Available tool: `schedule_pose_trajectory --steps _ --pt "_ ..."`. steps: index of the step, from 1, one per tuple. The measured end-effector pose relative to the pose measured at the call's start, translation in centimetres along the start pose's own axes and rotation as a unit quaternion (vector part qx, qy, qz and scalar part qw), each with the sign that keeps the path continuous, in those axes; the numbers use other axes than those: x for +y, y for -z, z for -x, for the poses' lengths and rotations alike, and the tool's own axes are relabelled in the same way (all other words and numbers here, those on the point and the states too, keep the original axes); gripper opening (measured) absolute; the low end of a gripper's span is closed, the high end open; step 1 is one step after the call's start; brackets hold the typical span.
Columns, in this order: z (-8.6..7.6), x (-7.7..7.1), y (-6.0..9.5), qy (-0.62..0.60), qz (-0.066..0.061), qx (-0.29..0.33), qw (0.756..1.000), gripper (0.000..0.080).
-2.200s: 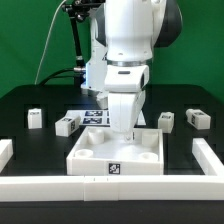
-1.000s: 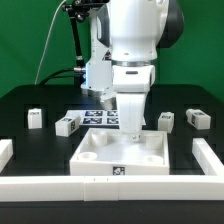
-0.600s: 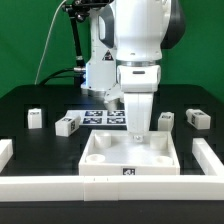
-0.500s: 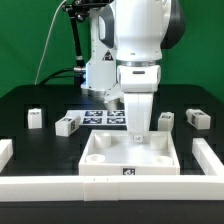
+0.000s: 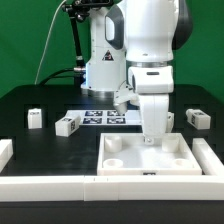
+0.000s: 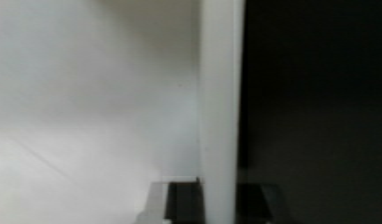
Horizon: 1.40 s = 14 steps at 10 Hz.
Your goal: Assemble one leg
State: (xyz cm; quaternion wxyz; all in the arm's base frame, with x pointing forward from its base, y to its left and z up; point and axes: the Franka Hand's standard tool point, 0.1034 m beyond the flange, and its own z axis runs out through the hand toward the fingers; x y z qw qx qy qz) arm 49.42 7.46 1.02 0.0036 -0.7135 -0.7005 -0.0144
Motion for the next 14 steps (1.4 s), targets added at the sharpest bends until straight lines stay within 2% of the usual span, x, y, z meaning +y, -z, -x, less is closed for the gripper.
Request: schedule_pose_trajectory --steps 3,7,8,9,10,12,14 --pt "-0.65 0.8 -0.04 -0.001 0.005 0.003 1.0 0.0061" --pt "-1.01 0.85 -0.04 -0.002 0.002 0.003 1.0 0.0061" --pt "-0.99 0.84 -0.06 -0.002 0.002 0.003 1.0 0.0093" --pt "-0.97 0.83 -0.08 -0.002 0.002 0.003 1.0 0.0093" --pt "-0.96 0.82 -0.09 -0.002 0.002 0.003 1.0 0.0332" --pt "-0.93 0.81 -0.11 -0.002 0.001 0.003 1.0 0.0607" --pt "-0.92 0.81 -0.12 -0.003 0.001 0.003 1.0 0.0636"
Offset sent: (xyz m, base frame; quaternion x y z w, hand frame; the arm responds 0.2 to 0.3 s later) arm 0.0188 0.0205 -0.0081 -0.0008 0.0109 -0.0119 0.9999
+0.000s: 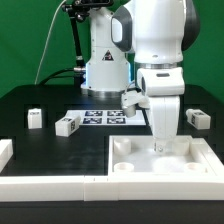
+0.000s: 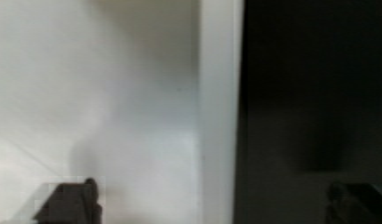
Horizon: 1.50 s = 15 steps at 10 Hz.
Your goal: Assemble one leg
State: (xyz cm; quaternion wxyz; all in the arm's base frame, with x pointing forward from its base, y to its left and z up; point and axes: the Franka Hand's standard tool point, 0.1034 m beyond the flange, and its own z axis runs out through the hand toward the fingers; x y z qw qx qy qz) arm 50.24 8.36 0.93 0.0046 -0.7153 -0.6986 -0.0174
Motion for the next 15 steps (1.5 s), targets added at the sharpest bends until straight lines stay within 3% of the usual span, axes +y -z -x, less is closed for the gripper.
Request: schedule_pose_trajectory --steps 4,9,12,14,15 --pt "0.0 0.0 0.0 0.0 0.0 0.0 1.0 0.0649" --pt "-1.3 -1.0 4.4 -0.031 0.013 -0.01 0.999 0.0649" --pt "-1.1 -1.2 3.9 -0.049 0.008 -0.01 0.999 0.0649" --pt "-1.4 -1.5 3.7 -0.165 0.007 -0.009 0.986 0.0649" --pt "-2.3 -2.7 3.5 -0.241 0.002 -0.01 0.97 0.0649"
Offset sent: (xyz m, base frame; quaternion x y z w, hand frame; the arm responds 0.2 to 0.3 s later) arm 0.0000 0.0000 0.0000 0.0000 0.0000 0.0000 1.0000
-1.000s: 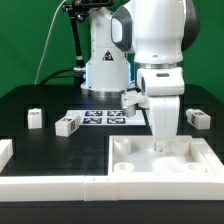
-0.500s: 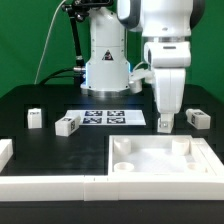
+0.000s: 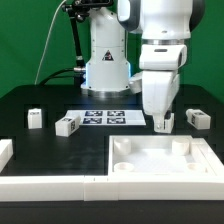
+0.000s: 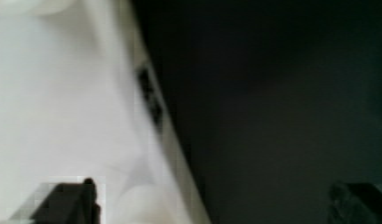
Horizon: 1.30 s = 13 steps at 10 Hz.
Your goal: Assemble one leg
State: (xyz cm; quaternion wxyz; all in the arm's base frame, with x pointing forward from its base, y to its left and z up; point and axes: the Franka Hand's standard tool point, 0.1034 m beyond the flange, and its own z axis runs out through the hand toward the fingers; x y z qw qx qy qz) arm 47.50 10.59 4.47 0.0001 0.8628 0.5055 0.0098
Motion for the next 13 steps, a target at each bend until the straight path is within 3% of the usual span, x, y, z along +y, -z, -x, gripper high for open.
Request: schedule_pose_trajectory --steps 3,6,8,11,12,13 --pt "-1.5 -2.2 0.0 -0.167 -0.006 0.001 0.986 0.0649" --pt "-3.8 -4.7 0.1 -0.333 -0.021 0.005 0.943 0.0649" --pt "-4.3 -5.2 0.1 -0.376 -0.028 0.006 0.926 0.0649" --pt "-4.2 -5.6 0.0 -0.371 -0.034 -0.011 0.928 0.0649" --pt "-4.7 -6.7 -0.3 -0.372 -0.032 0.004 0.928 0.0649" --pt "-4.3 -8.5 -0.7 -0.366 -0.043 -0.026 0.929 0.0649"
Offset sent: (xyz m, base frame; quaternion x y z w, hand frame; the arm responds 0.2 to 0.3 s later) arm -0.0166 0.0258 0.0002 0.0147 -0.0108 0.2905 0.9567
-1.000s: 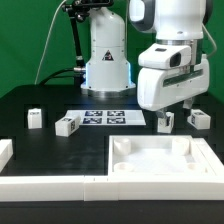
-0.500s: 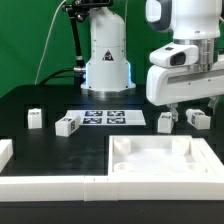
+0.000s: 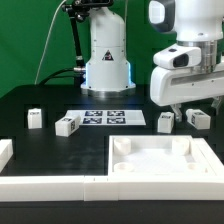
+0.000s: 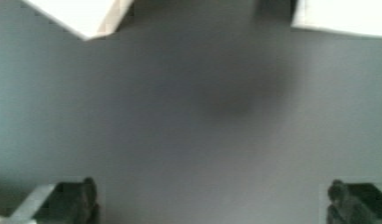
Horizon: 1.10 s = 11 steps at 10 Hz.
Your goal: Assemble one leg
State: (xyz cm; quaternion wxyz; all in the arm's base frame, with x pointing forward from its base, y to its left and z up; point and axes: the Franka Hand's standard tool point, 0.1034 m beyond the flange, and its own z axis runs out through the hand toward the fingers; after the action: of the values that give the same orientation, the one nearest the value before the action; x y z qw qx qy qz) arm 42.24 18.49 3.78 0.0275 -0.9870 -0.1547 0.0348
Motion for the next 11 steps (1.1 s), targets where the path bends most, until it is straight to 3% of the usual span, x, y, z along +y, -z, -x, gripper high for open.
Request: schedule_pose_trajectory --steps 1,3,4,7,9,10,11 --pt "1.1 -0.5 0.1 0.005 0.005 -0.064 0.998 0.0649" --pt "1.2 -0.9 0.5 0.008 0.008 -0.14 0.99 0.0649" --pt "2.2 -1.2 0.7 0.011 0.011 -0.201 0.979 0.0649" --pt "1.5 -1.4 0.8 0.006 0.009 -0.31 0.951 0.0649" --pt "2.6 -1.5 0.6 0.003 0.012 -0.409 0.912 0.0649" --pt "3.1 -1.9 -0.3 -0.003 0.027 -0.446 0.895 0.0649" --pt "3.8 -2.4 -1.0 -0.003 0.032 -0.482 0.875 0.0649"
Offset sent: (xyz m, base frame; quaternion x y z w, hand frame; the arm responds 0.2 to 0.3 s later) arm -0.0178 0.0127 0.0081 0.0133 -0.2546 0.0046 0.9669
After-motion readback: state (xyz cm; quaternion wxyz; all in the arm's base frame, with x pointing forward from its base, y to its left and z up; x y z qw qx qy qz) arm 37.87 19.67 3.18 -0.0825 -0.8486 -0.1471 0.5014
